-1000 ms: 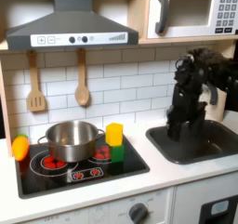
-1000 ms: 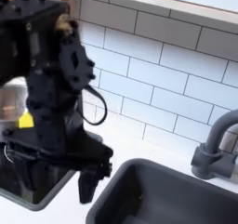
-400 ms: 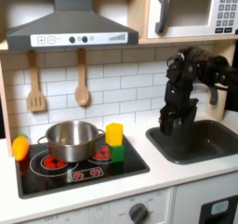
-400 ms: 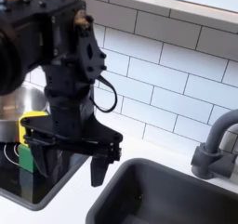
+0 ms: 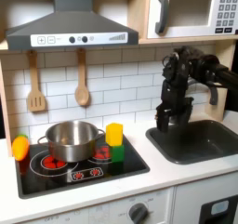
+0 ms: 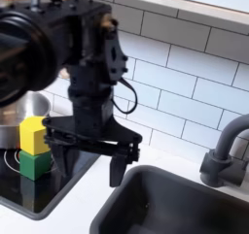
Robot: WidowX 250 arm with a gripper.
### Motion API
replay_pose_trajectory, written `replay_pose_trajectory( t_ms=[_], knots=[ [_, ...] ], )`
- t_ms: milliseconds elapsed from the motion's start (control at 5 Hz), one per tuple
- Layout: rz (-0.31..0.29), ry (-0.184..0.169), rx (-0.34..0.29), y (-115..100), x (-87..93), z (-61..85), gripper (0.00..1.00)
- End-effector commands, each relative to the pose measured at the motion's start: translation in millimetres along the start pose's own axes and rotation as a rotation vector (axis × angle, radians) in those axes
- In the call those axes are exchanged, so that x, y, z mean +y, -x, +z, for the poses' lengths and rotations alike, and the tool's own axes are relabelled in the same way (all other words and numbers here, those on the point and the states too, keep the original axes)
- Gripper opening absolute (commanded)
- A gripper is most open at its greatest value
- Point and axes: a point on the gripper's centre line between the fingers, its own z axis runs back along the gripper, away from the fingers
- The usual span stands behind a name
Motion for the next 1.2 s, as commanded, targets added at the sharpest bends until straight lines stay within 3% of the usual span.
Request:
replay_pose_trajectory(
  t_ms=[0, 200, 400, 600, 800, 1000],
  knots=[
    [0.015, -0.037, -0.131, -14.3, 4.3, -8.2, 1.00],
    [0.000, -0.021, -0.110, -20.2, 3.9, -12.8, 1.00],
    [0.000, -0.031, -0.113, -24.0, 8.4, -11.0, 1.00],
    [0.006, -0.029, -0.034, -25.9, 12.3, -20.1, 1.00],
    [0.020, -0.014, -0.010, -31.9, 15.5, -22.6, 1.00],
    [0.021, -0.011, -0.017, -38.1, 15.6, -23.1, 1.00]
  ],
)
